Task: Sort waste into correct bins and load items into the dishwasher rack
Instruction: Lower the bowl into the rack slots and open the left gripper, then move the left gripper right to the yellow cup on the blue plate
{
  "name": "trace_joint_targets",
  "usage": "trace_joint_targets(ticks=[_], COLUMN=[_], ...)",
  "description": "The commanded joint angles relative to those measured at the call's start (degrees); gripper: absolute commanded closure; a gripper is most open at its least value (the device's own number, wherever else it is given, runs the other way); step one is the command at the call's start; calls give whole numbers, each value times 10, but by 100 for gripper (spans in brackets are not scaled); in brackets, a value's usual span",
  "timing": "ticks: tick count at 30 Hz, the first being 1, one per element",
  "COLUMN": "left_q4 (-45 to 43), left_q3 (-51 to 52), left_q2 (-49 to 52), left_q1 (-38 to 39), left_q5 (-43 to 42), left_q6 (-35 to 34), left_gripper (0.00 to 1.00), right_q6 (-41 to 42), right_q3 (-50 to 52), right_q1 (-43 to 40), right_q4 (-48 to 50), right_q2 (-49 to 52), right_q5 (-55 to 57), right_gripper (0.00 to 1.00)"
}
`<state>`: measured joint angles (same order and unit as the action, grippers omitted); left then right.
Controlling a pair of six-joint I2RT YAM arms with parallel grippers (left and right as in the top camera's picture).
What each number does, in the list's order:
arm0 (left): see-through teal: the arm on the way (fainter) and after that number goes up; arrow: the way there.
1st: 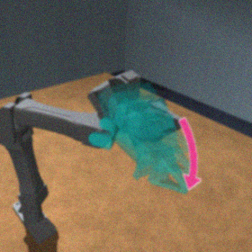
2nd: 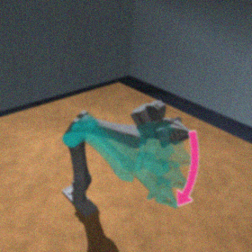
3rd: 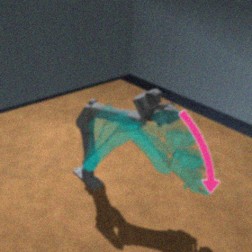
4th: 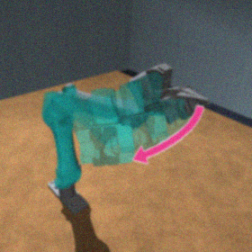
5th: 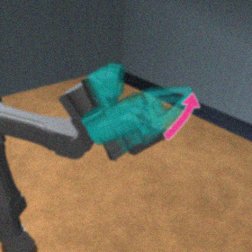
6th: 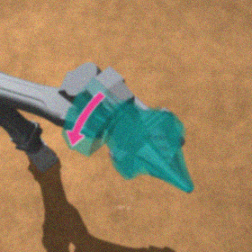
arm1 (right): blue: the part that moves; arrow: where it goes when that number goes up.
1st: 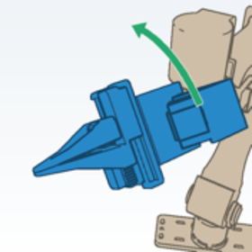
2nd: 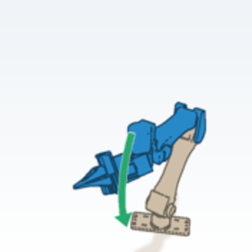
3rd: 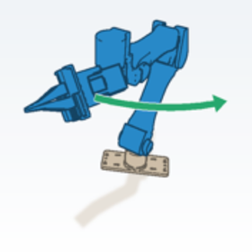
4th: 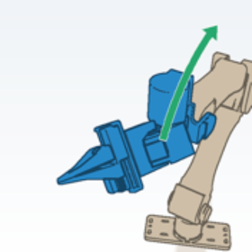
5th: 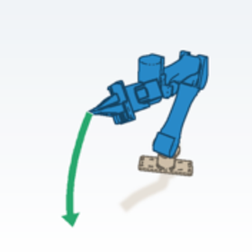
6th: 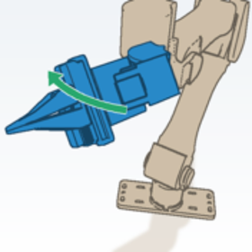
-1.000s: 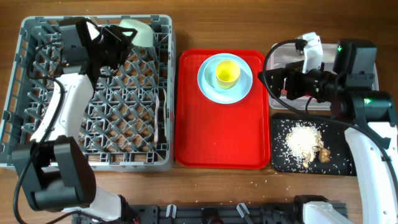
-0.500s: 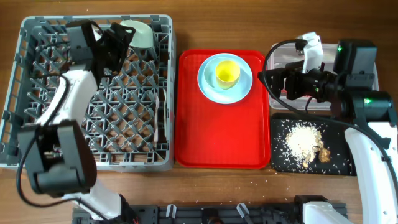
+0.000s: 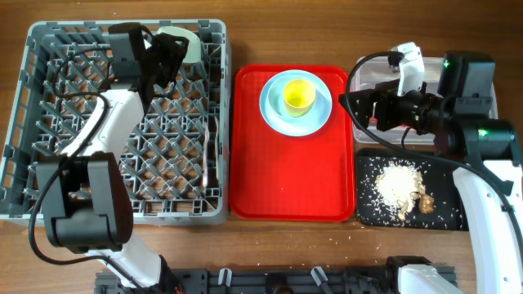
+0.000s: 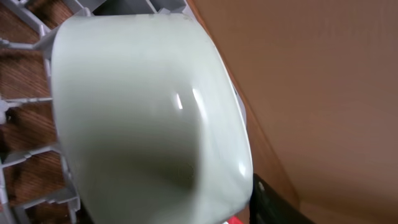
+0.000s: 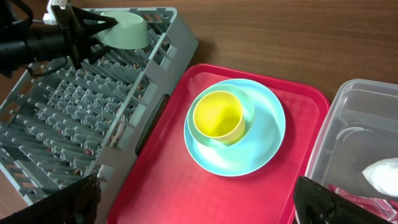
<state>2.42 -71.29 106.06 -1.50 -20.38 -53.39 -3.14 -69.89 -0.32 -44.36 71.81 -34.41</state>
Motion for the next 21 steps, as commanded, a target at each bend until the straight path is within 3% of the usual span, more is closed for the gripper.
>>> trace_joint_targets(ticks=[1,9,14,16,18,21], left_q4=[12,13,13,17,26,82], left_q3=[1,1,1,1,1,1], left_q2=[-3,-68,-123,-131,-131,-132], left_q1=[-3,-3,-3,-3,-3,-3], left_q5=[22,18,-30,-88,-128,-120], left_q6=[4,5,5,34,69,98], left_gripper=[60,60,61,78,88,77], right_q6=[-9,-9,-9,-9,-9,-9], right_q3=[0,0,0,0,0,0], right_q1=[0,0,0,0,0,0], right_q4=[2,2,2,2,2,2], right_q2=[5,5,5,5,5,5], right_q5=[1,1,1,1,1,1], right_gripper=[0,0,0,0,0,0])
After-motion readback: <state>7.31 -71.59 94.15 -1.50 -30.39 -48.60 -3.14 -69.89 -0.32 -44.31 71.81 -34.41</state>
